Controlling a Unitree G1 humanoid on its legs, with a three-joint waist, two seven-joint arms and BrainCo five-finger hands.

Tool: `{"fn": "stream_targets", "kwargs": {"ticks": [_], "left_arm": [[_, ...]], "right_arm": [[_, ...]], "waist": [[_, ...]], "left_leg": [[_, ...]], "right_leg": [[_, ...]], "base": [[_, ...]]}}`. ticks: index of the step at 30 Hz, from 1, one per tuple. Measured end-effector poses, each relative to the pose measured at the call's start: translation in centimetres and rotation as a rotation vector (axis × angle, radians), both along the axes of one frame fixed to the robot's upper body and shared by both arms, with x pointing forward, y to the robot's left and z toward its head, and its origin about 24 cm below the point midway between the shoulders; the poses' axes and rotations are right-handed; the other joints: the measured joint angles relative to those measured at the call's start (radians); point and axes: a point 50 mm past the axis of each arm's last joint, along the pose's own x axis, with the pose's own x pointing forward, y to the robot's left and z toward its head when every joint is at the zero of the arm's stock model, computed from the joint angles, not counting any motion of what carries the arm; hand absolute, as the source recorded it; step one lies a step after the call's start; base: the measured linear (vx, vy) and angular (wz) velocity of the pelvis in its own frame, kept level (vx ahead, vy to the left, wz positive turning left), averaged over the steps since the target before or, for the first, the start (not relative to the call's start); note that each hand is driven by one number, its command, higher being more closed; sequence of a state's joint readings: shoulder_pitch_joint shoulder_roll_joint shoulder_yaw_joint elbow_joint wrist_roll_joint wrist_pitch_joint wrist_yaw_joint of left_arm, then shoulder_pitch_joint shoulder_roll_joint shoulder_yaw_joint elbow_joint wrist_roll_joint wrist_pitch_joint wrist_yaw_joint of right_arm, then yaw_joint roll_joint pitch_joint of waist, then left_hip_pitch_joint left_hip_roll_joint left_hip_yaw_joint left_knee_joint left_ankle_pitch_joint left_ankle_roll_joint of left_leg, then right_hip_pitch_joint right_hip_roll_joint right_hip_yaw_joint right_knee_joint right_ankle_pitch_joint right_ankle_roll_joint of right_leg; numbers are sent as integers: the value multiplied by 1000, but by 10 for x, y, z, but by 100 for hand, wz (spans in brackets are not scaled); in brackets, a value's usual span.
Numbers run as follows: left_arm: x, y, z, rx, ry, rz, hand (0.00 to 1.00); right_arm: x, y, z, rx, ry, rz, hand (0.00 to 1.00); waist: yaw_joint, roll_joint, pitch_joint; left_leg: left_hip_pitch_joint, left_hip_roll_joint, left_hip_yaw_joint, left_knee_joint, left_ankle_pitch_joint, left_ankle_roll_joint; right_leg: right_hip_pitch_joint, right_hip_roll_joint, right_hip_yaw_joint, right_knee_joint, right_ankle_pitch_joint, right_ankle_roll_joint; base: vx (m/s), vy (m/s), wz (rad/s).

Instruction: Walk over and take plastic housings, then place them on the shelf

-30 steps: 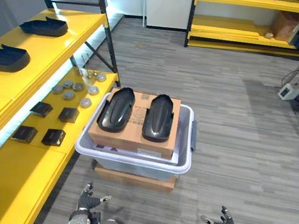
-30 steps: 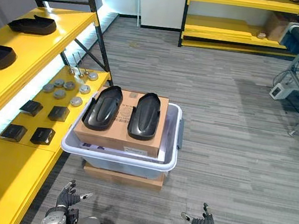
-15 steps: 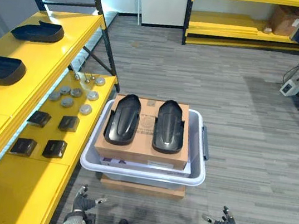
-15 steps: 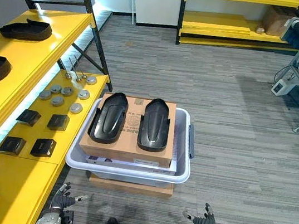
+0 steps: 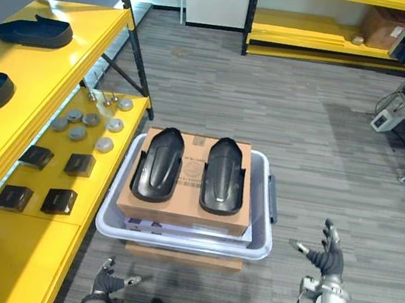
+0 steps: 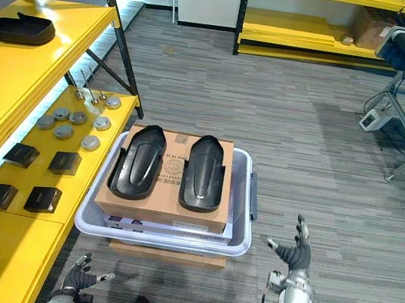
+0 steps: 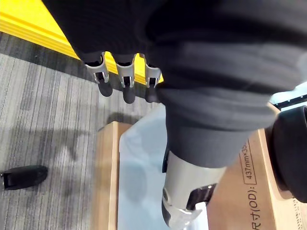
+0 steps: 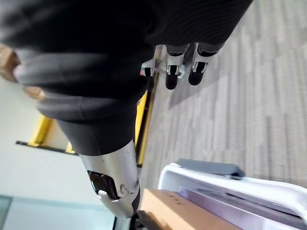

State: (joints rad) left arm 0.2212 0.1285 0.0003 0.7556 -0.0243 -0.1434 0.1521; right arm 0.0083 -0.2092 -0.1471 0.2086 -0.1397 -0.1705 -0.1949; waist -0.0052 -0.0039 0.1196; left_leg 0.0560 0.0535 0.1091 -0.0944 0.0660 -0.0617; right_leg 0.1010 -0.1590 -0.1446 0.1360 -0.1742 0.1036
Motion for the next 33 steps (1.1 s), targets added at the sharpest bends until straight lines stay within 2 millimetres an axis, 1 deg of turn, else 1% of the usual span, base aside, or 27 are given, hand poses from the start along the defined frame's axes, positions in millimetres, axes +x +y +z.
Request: {"fn": "stream_targets", "kwargs": {"ticks": [1, 2, 3, 6, 8, 10, 13, 14, 15, 17, 18, 19, 20, 22, 24, 26, 27, 29, 30, 33], "left_arm": [[1, 0, 0, 0, -3, -1, 0], [3, 0, 1, 0, -7, -2, 0], [4, 0, 2, 1, -15, -3, 0], [3, -1, 2, 1, -13, -4, 0], [5, -2, 2, 0, -17, -9, 0], [7, -3, 3, -1, -27, -12, 0], [11, -5, 6, -4, -49, -23, 0], [15, -8, 9, -6, -73, -37, 0], [17, -9, 10, -6, -84, -42, 0], [27, -12, 14, -7, -117, -56, 0], [30, -13, 16, -5, -130, -56, 0], [38, -13, 19, 3, -154, -53, 0], [41, -13, 21, 5, -167, -54, 0], [55, -14, 29, 10, -221, -46, 0], [60, -14, 32, 3, -245, -34, 0], [67, -17, 35, 0, -265, -34, 0], [70, -19, 37, 1, -276, -39, 0], [72, -20, 37, -1, -281, -40, 0], [72, -20, 37, -1, -281, -38, 0], [72, -21, 36, 3, -274, -24, 0]], "right_arm": [[9, 3, 2, -13, -5, 2, 0], [12, 4, 2, -20, -4, 0, 0], [19, 5, 1, -24, 8, -2, 0], [38, 7, -1, -38, 46, -31, 0], [48, 9, 0, -35, 60, -44, 0], [59, 13, 1, -41, 76, -46, 0], [76, 16, 3, -34, 113, -60, 0], [88, 19, 9, -31, 116, -61, 0], [93, 21, 13, -30, 114, -60, 0], [110, 23, 27, -43, 111, -65, 0], [114, 23, 31, -48, 110, -67, 0], [121, 21, 38, -56, 112, -74, 0], [124, 20, 41, -60, 112, -77, 0], [138, 18, 60, -46, 104, -104, 0], [143, 14, 67, -31, 109, -134, 0], [142, 5, 69, -22, 110, -182, 0], [141, 0, 69, -19, 113, -206, 0], [142, -1, 73, -4, 97, -236, 0], [142, -3, 72, 4, 105, -261, 0], [136, -5, 57, 37, 170, -305, 0]], "waist": [[5, 0, 0], [7, 1, 1], [19, 3, 3], [27, 12, 12], [28, 18, 30], [46, 25, 52], [51, 28, 75], [52, 29, 93], [54, 29, 101], [79, 31, 139], [84, 32, 150], [100, 34, 166], [105, 34, 172], [106, 37, 220], [108, 38, 240], [125, 44, 255], [129, 48, 259], [129, 51, 268], [129, 51, 268], [129, 55, 271]], "left_leg": [[-8, -1, -10, 0, 4, 2], [-13, -1, -18, -1, 7, 3], [-21, -3, -29, -2, 11, 4], [-44, -8, -61, -6, 23, 6], [-54, -10, -83, -9, 31, 6], [-63, -10, -93, -9, 37, 5], [-96, -13, -114, -2, 49, 6], [-122, -15, -125, -2, 59, 8], [-131, -15, -128, -2, 64, 8], [-150, -16, -129, -1, 69, 10], [-153, -16, -130, -1, 70, 12], [-163, -16, -132, 0, 72, 13], [-173, -16, -134, 5, 72, 14], [-211, -13, -140, 44, 72, 14], [-225, -13, -143, 54, 72, 14], [-236, -14, -148, 63, 72, 13], [-243, -11, -148, 63, 72, 13], [-252, -9, -152, 65, 72, 13], [-257, -8, -151, 65, 72, 13], [-256, -7, -150, 65, 72, 13]], "right_leg": [[-1, 0, -11, -4, 4, -1], [-1, 0, -19, -6, 5, -2], [-1, 0, -30, -10, 8, -2], [-1, -1, -61, -20, 14, -1], [-1, -2, -83, -20, 14, -1], [-1, 0, -99, -22, 14, -1], [-18, 0, -122, -19, 14, -1], [-36, 0, -134, -18, 17, -1], [-42, 0, -137, -18, 19, -1], [-61, -1, -138, -18, 25, 0], [-63, -2, -139, -16, 25, 0], [-72, -2, -139, -13, 26, -1], [-78, -2, -141, -13, 26, -2], [-98, -5, -141, 7, 32, -11], [-109, -5, -134, 12, 32, -11], [-114, -5, -131, 15, 32, -11], [-126, -2, -128, 20, 32, -11], [-133, 0, -128, 20, 32, -11], [-141, 1, -125, 24, 32, -11], [-143, 0, -124, 32, 32, -11]], "base": [[-32, 0, 22], [-38, -3, 28], [-41, 0, 30], [-46, 0, 32], [-54, -6, 34], [-44, -10, 23], [-9, -8, 25], [-11, 2, 22], [-24, 8, 19], [-22, 16, 5], [-18, 18, 6], [-22, 16, 9], [-27, 20, 17], [-46, 21, 17], [-54, 20, 8], [-58, 12, 3], [-66, 4, -1], [-70, 6, -1], [-79, 10, -3], [-55, 7, -1]]}}
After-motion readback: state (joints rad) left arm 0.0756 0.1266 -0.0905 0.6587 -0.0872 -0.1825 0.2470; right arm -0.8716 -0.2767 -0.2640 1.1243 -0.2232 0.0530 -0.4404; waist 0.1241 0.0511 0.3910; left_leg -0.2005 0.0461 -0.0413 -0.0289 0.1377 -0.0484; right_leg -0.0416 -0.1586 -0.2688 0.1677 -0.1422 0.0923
